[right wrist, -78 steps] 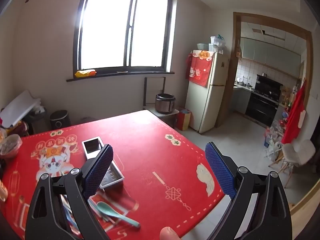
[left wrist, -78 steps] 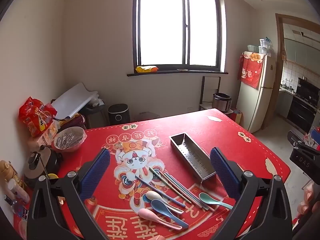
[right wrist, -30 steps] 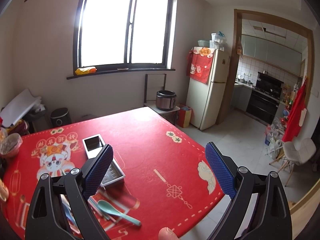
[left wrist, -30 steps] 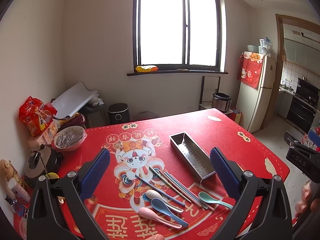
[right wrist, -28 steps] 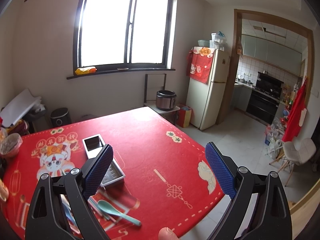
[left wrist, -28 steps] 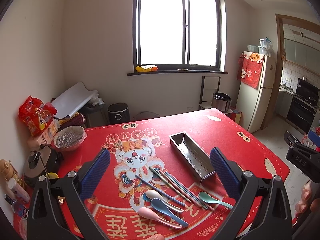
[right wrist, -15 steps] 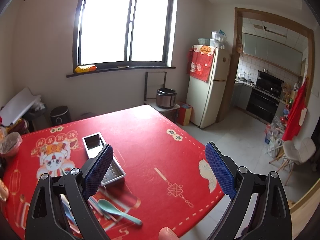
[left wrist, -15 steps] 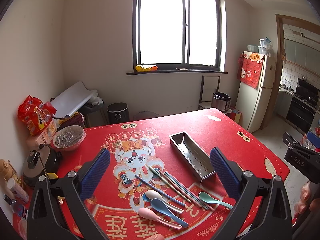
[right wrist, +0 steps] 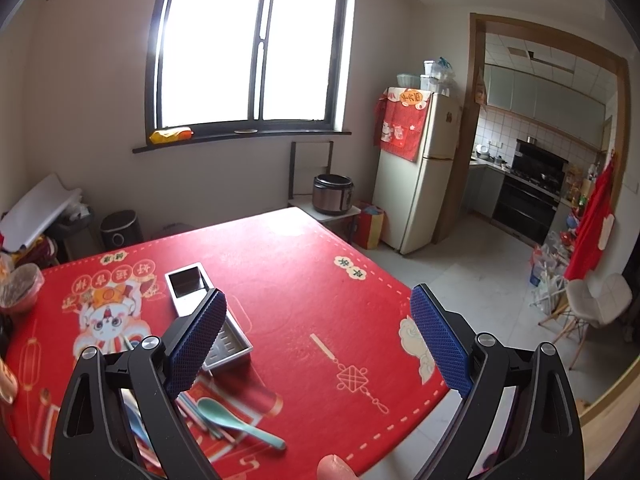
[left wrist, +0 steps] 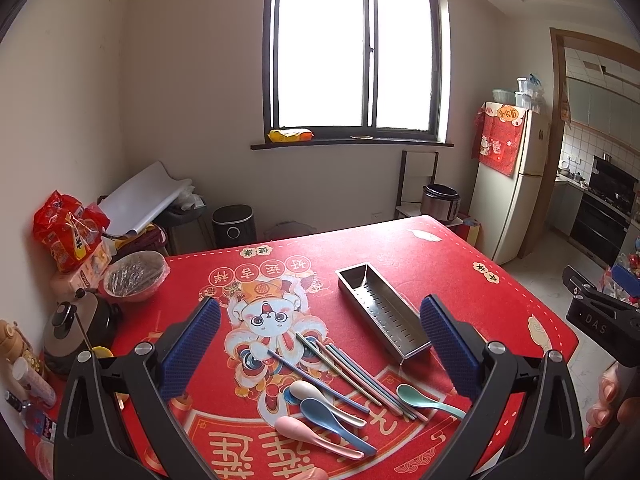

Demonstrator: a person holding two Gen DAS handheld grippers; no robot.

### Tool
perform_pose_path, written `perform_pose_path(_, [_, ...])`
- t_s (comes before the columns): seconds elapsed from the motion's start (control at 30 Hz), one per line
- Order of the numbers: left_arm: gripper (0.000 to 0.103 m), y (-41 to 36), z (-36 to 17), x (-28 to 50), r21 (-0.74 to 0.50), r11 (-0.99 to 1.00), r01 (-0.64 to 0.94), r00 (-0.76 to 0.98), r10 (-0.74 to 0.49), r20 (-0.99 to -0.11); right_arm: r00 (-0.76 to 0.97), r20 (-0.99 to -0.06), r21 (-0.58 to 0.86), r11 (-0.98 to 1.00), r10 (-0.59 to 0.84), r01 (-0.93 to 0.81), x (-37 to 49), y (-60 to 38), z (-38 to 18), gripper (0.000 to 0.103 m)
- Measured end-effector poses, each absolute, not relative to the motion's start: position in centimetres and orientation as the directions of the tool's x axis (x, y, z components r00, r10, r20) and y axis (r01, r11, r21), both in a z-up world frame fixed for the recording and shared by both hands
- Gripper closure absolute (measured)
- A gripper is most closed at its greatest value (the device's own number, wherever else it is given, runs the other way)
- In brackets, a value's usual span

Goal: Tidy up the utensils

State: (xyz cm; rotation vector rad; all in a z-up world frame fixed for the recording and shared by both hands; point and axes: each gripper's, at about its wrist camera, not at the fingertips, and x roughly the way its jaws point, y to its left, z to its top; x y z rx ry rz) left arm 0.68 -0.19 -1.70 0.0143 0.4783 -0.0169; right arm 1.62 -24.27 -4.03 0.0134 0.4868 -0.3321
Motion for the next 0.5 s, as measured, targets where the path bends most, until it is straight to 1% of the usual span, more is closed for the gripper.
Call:
perform_pose_path(0.3, [0.005,-0.4,-1.6,1.2,0.004,1.000,0.025,0.884,-0.020,-0.468,0.825,-0.473,-0.063,0.946,-0.309,0.318,2.2,-24.3,-4.1,0.013])
perform_pose_path(0.5, [0.005,-0.1,-1.9,1.8,-0.016,1.000,0.002,0.873,-0.009,-0.487,0.825,-0.506,-0.034,0.961,-0.252,0.273,3.4,-24.4,-4.4,0.013])
